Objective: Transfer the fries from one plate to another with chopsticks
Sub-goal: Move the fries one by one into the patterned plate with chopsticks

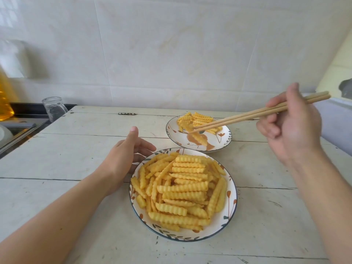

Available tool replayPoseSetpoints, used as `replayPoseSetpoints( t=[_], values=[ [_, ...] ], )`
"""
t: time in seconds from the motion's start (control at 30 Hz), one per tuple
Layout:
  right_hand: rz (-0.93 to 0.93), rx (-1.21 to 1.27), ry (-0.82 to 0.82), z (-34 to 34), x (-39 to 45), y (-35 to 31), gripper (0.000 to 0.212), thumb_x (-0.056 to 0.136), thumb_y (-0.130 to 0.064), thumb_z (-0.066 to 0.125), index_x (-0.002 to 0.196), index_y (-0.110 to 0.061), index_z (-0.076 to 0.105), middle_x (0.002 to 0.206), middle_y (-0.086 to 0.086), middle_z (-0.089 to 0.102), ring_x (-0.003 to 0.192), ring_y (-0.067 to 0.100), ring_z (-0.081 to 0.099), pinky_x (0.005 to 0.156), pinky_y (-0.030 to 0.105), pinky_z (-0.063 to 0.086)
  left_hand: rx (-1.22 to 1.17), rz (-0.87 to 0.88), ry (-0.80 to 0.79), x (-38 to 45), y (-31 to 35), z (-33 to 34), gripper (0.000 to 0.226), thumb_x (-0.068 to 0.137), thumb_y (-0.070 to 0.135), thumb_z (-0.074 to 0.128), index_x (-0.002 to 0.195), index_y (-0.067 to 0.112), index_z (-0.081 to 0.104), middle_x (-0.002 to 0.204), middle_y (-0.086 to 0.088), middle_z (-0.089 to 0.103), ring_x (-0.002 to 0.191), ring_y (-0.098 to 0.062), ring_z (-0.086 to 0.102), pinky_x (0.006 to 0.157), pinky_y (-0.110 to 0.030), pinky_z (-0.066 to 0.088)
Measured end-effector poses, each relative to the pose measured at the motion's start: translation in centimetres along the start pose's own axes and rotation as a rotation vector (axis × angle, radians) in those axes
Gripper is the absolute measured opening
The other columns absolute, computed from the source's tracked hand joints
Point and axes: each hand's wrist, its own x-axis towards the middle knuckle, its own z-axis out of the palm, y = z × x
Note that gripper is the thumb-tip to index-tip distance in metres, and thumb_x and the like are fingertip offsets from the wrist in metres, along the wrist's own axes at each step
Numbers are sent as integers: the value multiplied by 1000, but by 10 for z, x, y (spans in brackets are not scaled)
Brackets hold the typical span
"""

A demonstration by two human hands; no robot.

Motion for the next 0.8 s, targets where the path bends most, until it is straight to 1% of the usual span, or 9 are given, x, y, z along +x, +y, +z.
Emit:
replayPoseSetpoints(
  t=[0.07, 0.17, 0.27, 0.37, 0.47, 0.57, 0.67, 0.73, 0.8],
  values=[
    [30, 61, -158, 4, -7, -16, 55, 105, -43, 40, 60, -18, 58, 49, 3, 37, 30, 11, 21, 44, 14, 21, 4, 0, 1, -1, 0, 0, 79, 102, 70, 23, 91, 18, 81, 104, -13, 74, 93, -28, 66, 105, -60, 48],
    [32, 6, -332, 10, -19, -24, 53, 102, -43, 38, 60, -18, 58, 49, 3, 35, 27, 8, 23, 45, 10, 24, 3, -1, 3, -1, 1, 0, 79, 101, 71, 23, 91, 18, 81, 107, -16, 74, 94, -29, 66, 104, -60, 48],
    [14, -63, -401, 17, -27, -22, 47, 97, -39, 44, 59, -16, 60, 47, 6, 36, 28, 8, 24, 45, 13, 25, 10, 3, 9, -1, 1, 0, 79, 102, 71, 23, 90, 18, 81, 100, -11, 74, 91, -27, 66, 96, -54, 51],
    [2, -105, -434, 19, -30, -22, 42, 94, -35, 48, 59, -16, 64, 45, 6, 37, 29, 8, 25, 45, 14, 23, 5, 8, 11, -1, 2, 1, 79, 104, 68, 22, 89, 17, 81, 97, -10, 74, 87, -26, 66, 86, -47, 50],
    [-5, -102, -357, 17, -26, -22, 45, 98, -32, 48, 59, -18, 64, 47, 4, 38, 30, 9, 24, 45, 16, 20, 4, 12, 12, -1, 1, 0, 79, 104, 68, 23, 89, 17, 81, 99, -12, 73, 87, -26, 66, 86, -46, 50],
    [-40, -111, -154, 11, -15, -15, 48, 104, -30, 47, 61, -18, 63, 49, 3, 41, 35, 14, 23, 47, 21, 17, 6, 11, 7, -1, 0, 0, 79, 103, 69, 23, 90, 18, 81, 102, -13, 74, 90, -27, 65, 91, -51, 50],
    [-138, -277, 52, 0, -4, -3, 42, 104, -34, 49, 66, -20, 63, 57, 3, 49, 41, 17, 35, 44, 26, 25, 3, 1, 9, -2, 1, 0, 78, 104, 69, 23, 91, 18, 81, 104, -13, 74, 92, -28, 67, 100, -58, 51],
    [-198, -429, 102, -5, 0, 6, 41, 104, -38, 48, 70, -19, 62, 60, 4, 50, 42, 16, 42, 43, 26, 34, 4, -1, 14, -2, 1, 0, 78, 104, 69, 23, 91, 18, 81, 103, -13, 74, 93, -29, 67, 103, -59, 50],
    [-201, -513, 94, -8, 0, 16, 43, 105, -41, 47, 73, -16, 63, 61, 7, 50, 42, 15, 45, 43, 25, 39, 11, 2, 17, -2, 1, 0, 78, 103, 69, 23, 90, 19, 82, 102, -11, 75, 93, -29, 67, 103, -59, 50]
  ],
)
